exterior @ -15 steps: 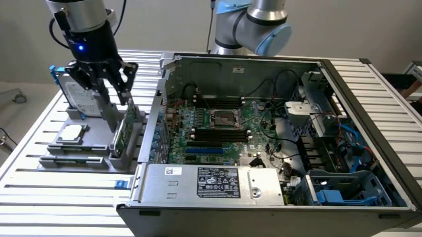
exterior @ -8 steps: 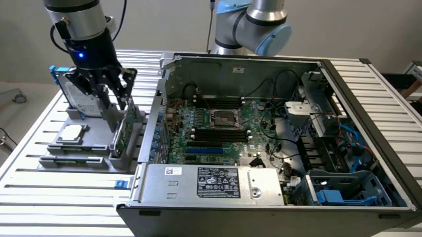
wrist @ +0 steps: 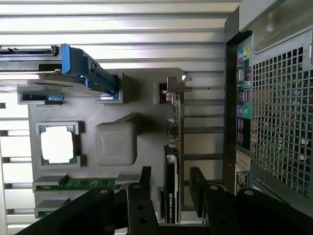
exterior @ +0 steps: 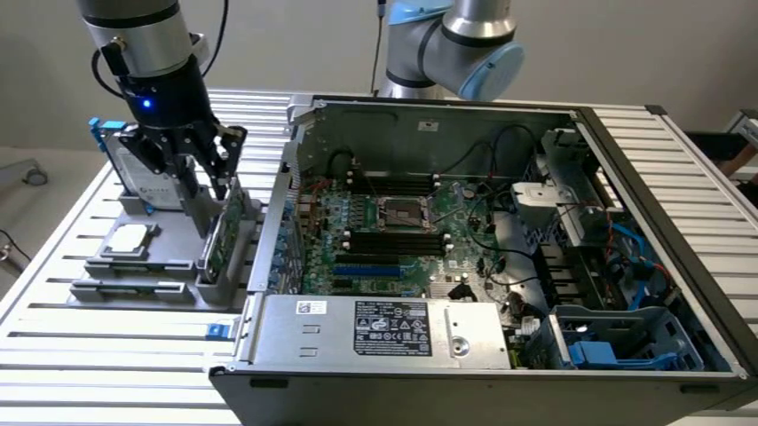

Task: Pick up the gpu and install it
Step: 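Pick up the gpu and move the gpu toward the slot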

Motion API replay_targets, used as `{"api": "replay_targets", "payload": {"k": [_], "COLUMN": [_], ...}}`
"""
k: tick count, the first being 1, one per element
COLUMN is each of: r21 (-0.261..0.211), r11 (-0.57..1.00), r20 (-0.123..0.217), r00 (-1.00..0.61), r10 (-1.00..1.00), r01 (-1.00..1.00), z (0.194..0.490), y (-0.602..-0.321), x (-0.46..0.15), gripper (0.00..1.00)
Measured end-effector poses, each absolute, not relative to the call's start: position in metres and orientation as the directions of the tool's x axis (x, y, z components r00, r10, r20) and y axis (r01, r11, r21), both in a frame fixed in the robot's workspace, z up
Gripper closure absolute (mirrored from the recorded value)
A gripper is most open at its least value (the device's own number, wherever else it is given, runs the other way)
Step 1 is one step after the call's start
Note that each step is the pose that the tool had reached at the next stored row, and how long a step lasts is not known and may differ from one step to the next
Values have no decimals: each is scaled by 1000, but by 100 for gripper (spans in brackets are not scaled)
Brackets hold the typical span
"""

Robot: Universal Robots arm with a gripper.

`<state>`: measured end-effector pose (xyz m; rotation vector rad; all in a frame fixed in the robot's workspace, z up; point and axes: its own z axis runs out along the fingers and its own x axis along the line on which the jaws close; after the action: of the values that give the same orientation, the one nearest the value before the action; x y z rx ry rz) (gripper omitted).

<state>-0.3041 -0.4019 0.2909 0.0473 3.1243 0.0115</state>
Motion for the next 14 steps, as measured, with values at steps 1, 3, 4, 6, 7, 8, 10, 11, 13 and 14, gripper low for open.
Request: {"api": "replay_targets", "payload": {"k": [1, 3, 4, 6, 7, 8, 10, 11, 13, 14], "r21": [7, 7, 7, 7, 7, 7, 7, 7, 7, 7], "r11": [1000, 1000, 1000, 1000, 1000, 1000, 1000, 1000, 1000, 1000], "r20": [-17, -17, -17, -16, -16, -17, -17, -16, -17, -17], "r00": [-999, -999, -999, -999, -999, -999, -999, -999, -999, -999], "r10": [30, 30, 30, 30, 30, 30, 30, 30, 30, 30], "r01": [30, 30, 30, 30, 30, 30, 30, 30, 30, 30], "z": [290, 289, 288, 285, 284, 282, 279, 277, 273, 271], "y": [-402, -402, -402, -402, -402, -402, -402, -402, -402, -402], "x": [-304, -304, -304, -304, -304, -304, -304, -304, -304, -304], "gripper": [55, 55, 55, 55, 55, 55, 55, 55, 55, 55]}}
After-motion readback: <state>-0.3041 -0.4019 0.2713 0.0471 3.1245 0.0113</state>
